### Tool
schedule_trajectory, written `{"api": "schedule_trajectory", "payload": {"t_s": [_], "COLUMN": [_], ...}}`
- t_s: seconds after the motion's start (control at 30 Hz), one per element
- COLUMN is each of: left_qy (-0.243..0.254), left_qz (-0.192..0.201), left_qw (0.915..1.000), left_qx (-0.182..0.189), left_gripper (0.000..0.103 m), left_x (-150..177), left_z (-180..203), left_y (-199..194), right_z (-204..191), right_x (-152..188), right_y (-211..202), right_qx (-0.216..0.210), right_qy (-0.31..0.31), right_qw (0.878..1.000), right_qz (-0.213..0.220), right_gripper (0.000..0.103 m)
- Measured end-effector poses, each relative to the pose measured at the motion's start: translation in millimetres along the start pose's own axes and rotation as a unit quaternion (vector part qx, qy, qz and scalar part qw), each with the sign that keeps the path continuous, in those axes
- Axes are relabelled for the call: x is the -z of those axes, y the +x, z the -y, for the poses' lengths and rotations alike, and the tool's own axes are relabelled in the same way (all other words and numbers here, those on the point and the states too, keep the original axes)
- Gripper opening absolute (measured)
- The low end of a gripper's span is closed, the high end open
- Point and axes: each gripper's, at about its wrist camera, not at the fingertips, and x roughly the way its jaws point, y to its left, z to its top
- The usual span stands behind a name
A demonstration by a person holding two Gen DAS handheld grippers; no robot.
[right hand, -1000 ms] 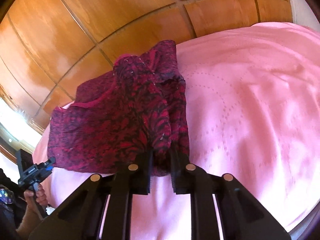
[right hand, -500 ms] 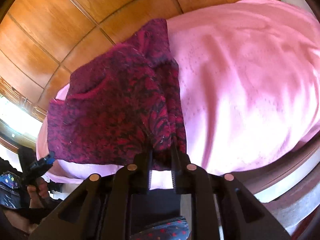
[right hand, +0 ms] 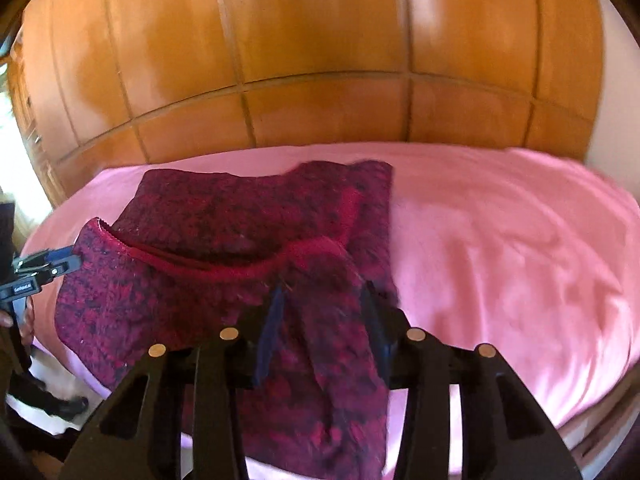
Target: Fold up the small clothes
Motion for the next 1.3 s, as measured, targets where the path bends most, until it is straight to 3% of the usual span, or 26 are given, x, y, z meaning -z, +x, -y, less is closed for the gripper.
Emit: {"api": "schedule_trajectory", "payload": {"t_s": [0.07,0.1,0.13,0.23,0.33,0.43,0.5,0.6,0.73,0.8,0.93,0.97,1.0,1.07,1.3], "left_qy": [-0.006,-0.017,-0.029,-0.079,-0.143,-0.143,-0.154,-0.147,-0.134,-0.133,-0.112,-0.100,-0.093,-0.090,-0.032], "left_qz": [-0.007,-0.012,-0.010,0.014,-0.014,-0.030,-0.018,-0.004,0.000,0.001,0.002,-0.006,-0.006,0.008,0.074], "left_qw": [0.9999,0.9996,0.9992,0.9964,0.9895,0.9892,0.9872,0.9876,0.9889,0.9890,0.9922,0.9938,0.9947,0.9953,0.9962], "left_qx": [0.010,0.019,0.024,0.027,0.020,0.013,0.037,0.053,0.064,0.065,0.055,0.050,0.042,0.035,0.032], "left_gripper": [0.039,0.017,0.014,0.013,0.013,0.015,0.019,0.036,0.037,0.037,0.036,0.030,0.015,0.015,0.015], "left_x": [1.2,1.7,5.0,12.1,29.7,37.2,32.8,28.1,29.1,29.9,32.0,31.3,29.6,31.2,44.3], "left_z": [-3.3,-7.4,-10.4,-26.4,-52.3,-50.4,-50.1,-48.9,-42.7,-40.1,-32.3,-29.7,-28.1,-25.5,-0.5], "left_y": [8.2,12.3,10.0,-0.2,16.0,30.7,23.3,11.6,8.2,6.4,2.9,6.0,7.4,-0.1,-55.5], "right_z": [-5.8,-8.8,-8.6,13.3,38.3,43.1,42.1,41.4,31.5,29.3,27.5,28.5,29.1,31.1,26.8], "right_x": [1.8,4.0,6.1,14.5,24.7,27.0,25.1,21.6,19.6,22.8,28.1,28.6,29.3,30.1,33.3], "right_y": [14.0,21.8,33.9,49.1,60.6,76.1,76.6,65.2,56.0,61.4,68.3,67.4,65.4,58.6,4.1], "right_qx": [0.012,0.022,0.043,0.057,0.041,0.026,0.027,0.018,0.018,0.026,0.029,0.029,0.030,0.026,-0.008], "right_qy": [-0.025,-0.039,-0.054,-0.024,0.026,0.047,0.043,0.039,0.030,0.021,0.018,0.019,0.020,0.023,0.044], "right_qw": [1.000,0.999,0.997,0.996,0.996,0.995,0.996,0.997,0.998,0.998,0.998,0.998,0.998,0.998,0.998], "right_qz": [-0.008,-0.014,-0.028,-0.056,-0.075,-0.080,-0.080,-0.068,-0.054,-0.057,-0.058,-0.058,-0.059,-0.061,-0.034], "right_gripper": [0.036,0.033,0.013,0.007,0.006,0.007,0.009,0.019,0.034,0.034,0.022,0.016,0.014,0.008,0.006]}}
